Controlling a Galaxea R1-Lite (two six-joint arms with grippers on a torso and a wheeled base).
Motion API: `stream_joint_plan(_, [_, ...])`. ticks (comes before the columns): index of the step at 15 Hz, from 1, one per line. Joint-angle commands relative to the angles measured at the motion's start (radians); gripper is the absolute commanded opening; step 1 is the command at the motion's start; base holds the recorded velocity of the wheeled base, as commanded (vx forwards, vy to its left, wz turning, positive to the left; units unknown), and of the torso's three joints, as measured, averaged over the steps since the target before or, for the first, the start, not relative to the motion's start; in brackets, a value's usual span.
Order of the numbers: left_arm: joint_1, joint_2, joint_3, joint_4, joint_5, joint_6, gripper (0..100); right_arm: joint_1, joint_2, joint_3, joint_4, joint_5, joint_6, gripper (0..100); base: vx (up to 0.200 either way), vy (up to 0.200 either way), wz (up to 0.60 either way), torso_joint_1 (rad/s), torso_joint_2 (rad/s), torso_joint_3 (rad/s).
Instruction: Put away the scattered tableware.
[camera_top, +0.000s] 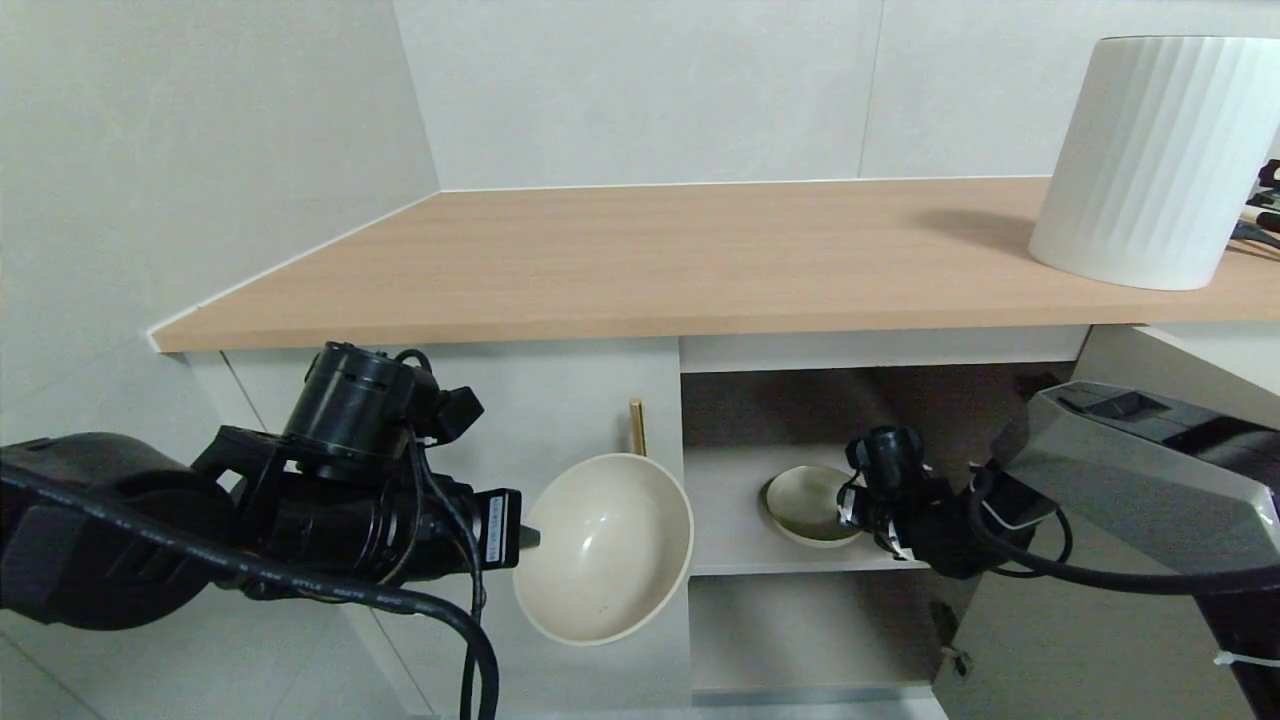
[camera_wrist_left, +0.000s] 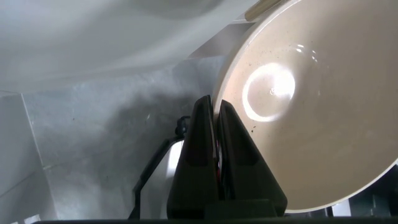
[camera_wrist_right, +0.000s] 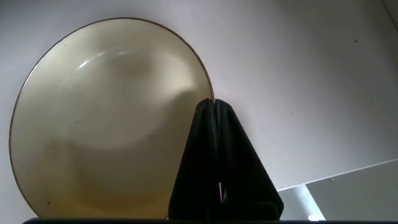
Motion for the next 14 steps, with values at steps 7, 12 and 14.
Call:
stream_joint_plan(7, [-0.047,0.022,-0.003,-0.003,0.007,-0.003,0,0.02,-0.108,0.093,0.001,0.024,-0.002,100,0.0,0.0,0.0,0.0,0.0,0.0])
stream_joint_plan(12, [-0.15,0.146,-0.019,0.0,0.11,0.032,0,0.152,-0.42,0.336,0.008,0.286,-0.023,100,0.0,0.0,0.0,0.0,0.0,0.0])
stream_joint_plan(14, [-0.165,0.191,-0.019,0.0,0.176,0.032,0,0.206,-0.523,0.393,0.046,0.348,-0.071,100,0.0,0.0,0.0,0.0,0.0,0.0])
